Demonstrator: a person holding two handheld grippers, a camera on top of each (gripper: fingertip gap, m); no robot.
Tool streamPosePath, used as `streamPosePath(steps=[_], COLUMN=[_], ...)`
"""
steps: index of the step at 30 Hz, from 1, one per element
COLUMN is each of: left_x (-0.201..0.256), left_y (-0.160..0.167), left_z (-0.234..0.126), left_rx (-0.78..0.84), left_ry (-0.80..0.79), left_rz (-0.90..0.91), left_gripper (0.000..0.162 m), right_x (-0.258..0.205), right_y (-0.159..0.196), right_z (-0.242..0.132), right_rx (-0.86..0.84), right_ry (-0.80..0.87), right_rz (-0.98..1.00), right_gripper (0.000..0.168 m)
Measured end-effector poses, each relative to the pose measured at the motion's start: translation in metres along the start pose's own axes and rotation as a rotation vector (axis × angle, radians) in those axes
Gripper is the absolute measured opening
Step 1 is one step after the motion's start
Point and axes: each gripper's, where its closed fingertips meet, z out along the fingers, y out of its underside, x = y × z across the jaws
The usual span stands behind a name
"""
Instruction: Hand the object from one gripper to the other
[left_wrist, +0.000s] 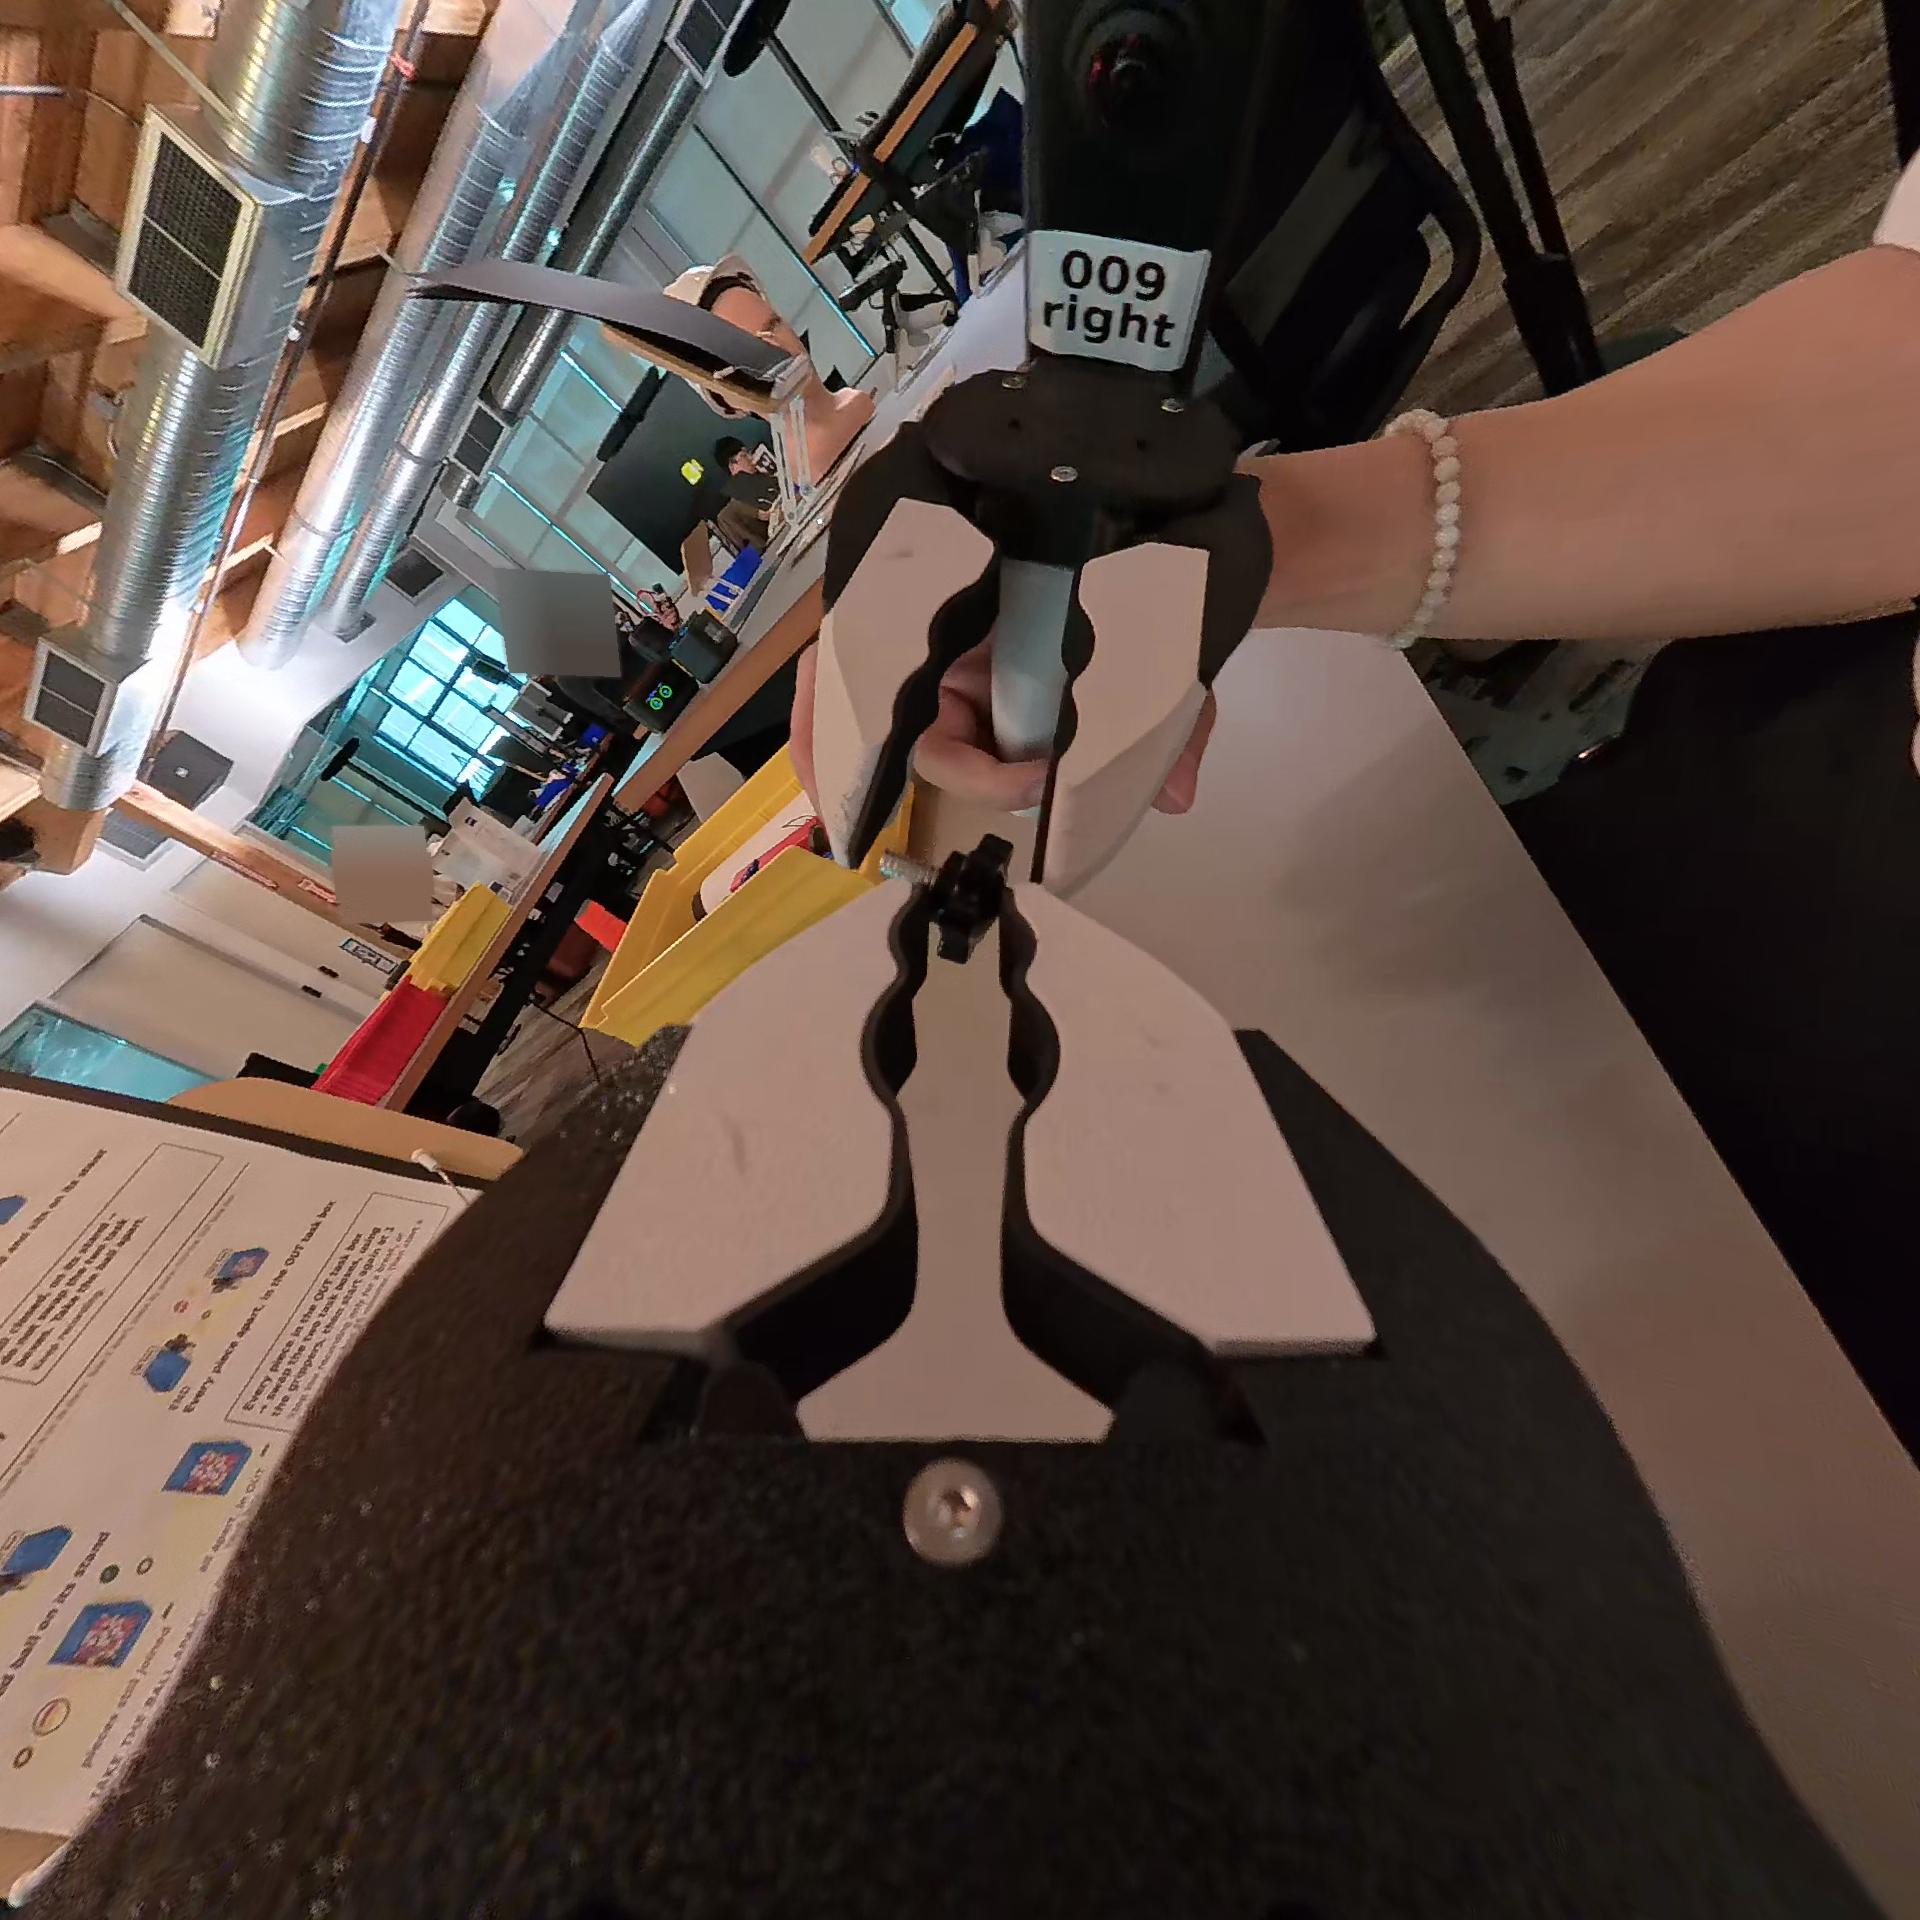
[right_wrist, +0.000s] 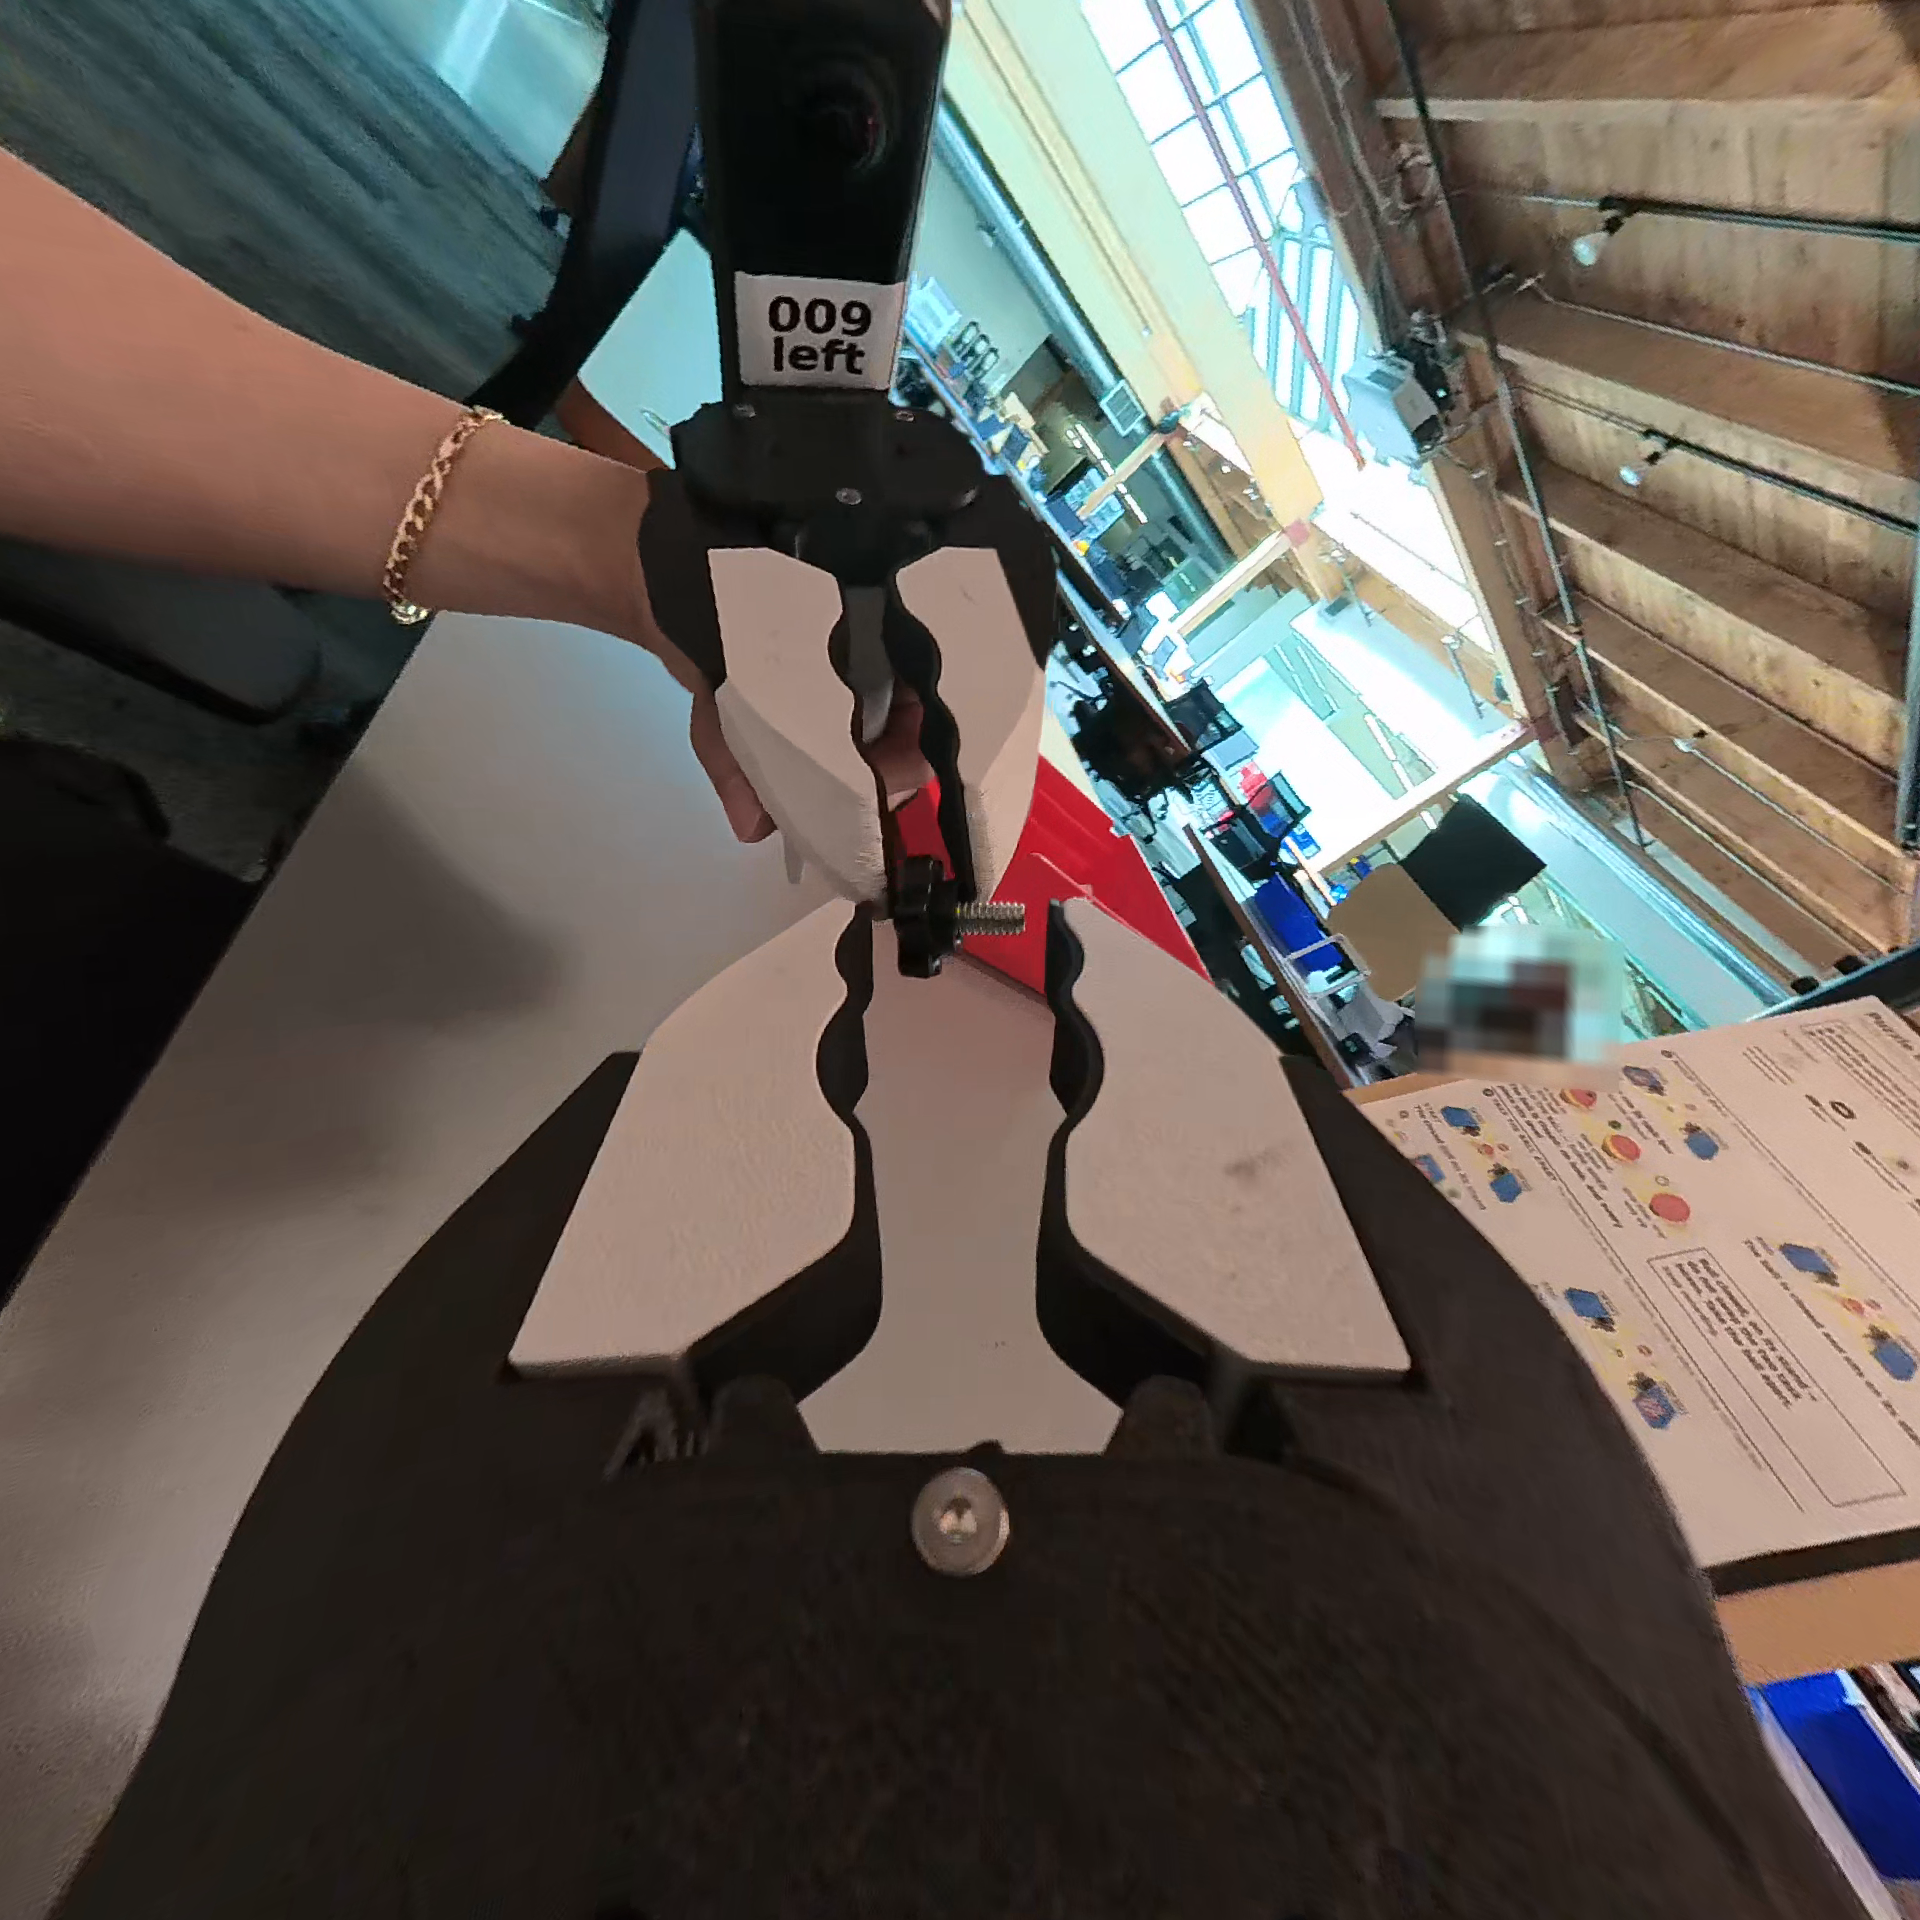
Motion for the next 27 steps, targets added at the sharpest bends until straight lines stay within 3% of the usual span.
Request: streamPosePath(steps=[3,12,17,19,21,24,27], left_x=[0.003,0.006,0.001,-0.005,-0.018,-0.017,-0.01], left_y=[0.001,0.005,0.009,0.009,0.01,0.003,0.012], left_z=[0.0,-0.001,0.002,0.002,0.003,0.005,0.007], left_rx=[-0.001,-0.012,-0.039,-0.03,-0.007,0.08,0.067], left_ry=[0.023,0.048,0.019,0.013,-0.013,0.129,0.218], left_rz=[-0.005,-0.041,-0.129,-0.281,-0.552,-0.993,-1.191], left_gripper=[0.012,0.012,0.019,0.025,0.036,0.048,0.046], right_x=[-0.004,-0.007,0.001,0.01,0.017,0.015,0.009], right_y=[0.001,0.004,0.01,0.013,0.016,0.017,0.015], right_z=[-0.001,0.001,0.0,-0.003,-0.008,-0.009,-0.008], right_rx=[-0.017,-0.03,-0.052,-0.079,-0.113,-0.131,-0.129], right_ry=[-0.044,-0.079,-0.017,0.062,0.124,0.132,0.113], right_rz=[0.001,0.045,0.065,0.008,-0.058,-0.106,-0.142], right_gripper=[0.024,0.023,0.023,0.023,0.023,0.023,0.023])
